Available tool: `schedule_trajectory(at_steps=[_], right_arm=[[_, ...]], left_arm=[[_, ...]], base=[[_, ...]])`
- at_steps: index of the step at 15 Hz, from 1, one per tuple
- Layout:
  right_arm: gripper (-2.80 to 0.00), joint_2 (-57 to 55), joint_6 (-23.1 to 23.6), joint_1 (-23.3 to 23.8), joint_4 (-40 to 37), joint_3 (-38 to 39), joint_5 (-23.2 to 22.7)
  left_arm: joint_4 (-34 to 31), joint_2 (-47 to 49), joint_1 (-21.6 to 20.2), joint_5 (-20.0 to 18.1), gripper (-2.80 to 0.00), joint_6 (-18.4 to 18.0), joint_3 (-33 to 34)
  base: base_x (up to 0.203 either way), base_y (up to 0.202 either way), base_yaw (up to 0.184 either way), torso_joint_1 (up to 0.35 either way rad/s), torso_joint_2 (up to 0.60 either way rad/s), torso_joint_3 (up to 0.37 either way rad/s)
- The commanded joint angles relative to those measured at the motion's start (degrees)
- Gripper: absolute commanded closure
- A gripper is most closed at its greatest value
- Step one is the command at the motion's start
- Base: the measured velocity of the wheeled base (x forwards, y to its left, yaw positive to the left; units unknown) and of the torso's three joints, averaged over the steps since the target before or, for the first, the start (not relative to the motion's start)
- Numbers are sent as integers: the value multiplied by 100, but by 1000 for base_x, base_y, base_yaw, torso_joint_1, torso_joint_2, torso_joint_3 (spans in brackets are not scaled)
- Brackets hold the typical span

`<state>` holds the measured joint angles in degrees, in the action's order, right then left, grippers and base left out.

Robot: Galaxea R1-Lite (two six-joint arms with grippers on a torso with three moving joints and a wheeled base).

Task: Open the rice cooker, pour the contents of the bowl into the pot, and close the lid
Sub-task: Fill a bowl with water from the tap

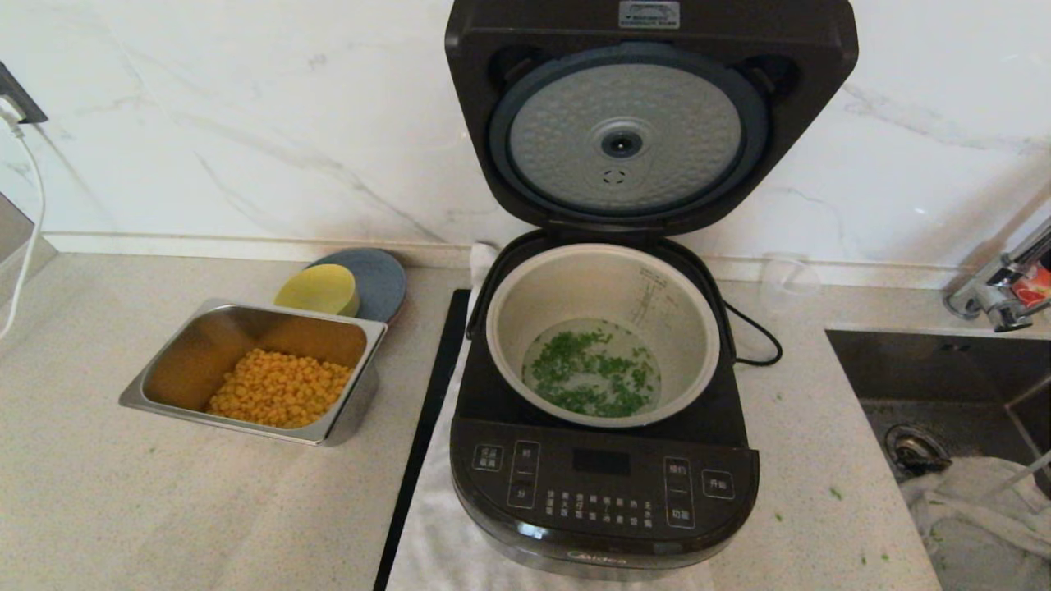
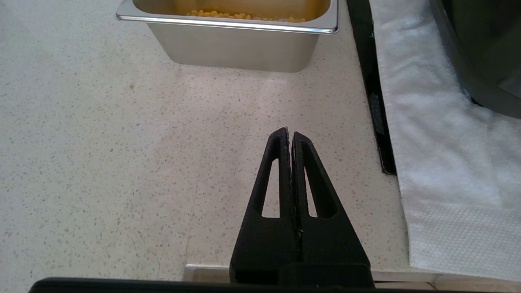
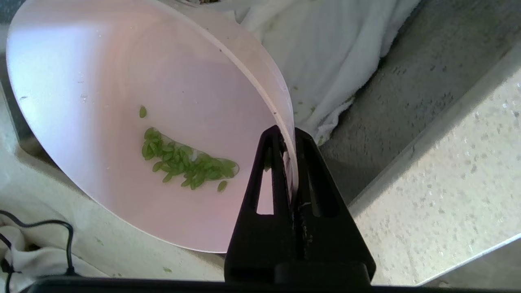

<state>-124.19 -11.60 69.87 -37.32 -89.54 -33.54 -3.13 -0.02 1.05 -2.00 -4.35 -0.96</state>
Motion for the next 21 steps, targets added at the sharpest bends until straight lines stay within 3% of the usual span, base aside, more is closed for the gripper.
schedule_trajectory(at_steps=[1, 6, 10, 21], right_arm=[[0, -181, -90, -76, -21, -129, -21], [0, -382, -135, -266, -21, -286, -19], [0, -601, -513, -432, -17, -677, -5], [0, -879, -932, -931, -13, -1109, 31]], left_arm=[[-3, -6, 1, -2, 0, -4, 0], [-3, -6, 1, -2, 0, -4, 0], [-3, -6, 1, -2, 0, -4, 0], [-3, -6, 1, -2, 0, -4, 0]], base=[[0, 0, 0, 0, 0, 0], [0, 0, 0, 0, 0, 0], [0, 0, 0, 0, 0, 0], [0, 0, 0, 0, 0, 0]])
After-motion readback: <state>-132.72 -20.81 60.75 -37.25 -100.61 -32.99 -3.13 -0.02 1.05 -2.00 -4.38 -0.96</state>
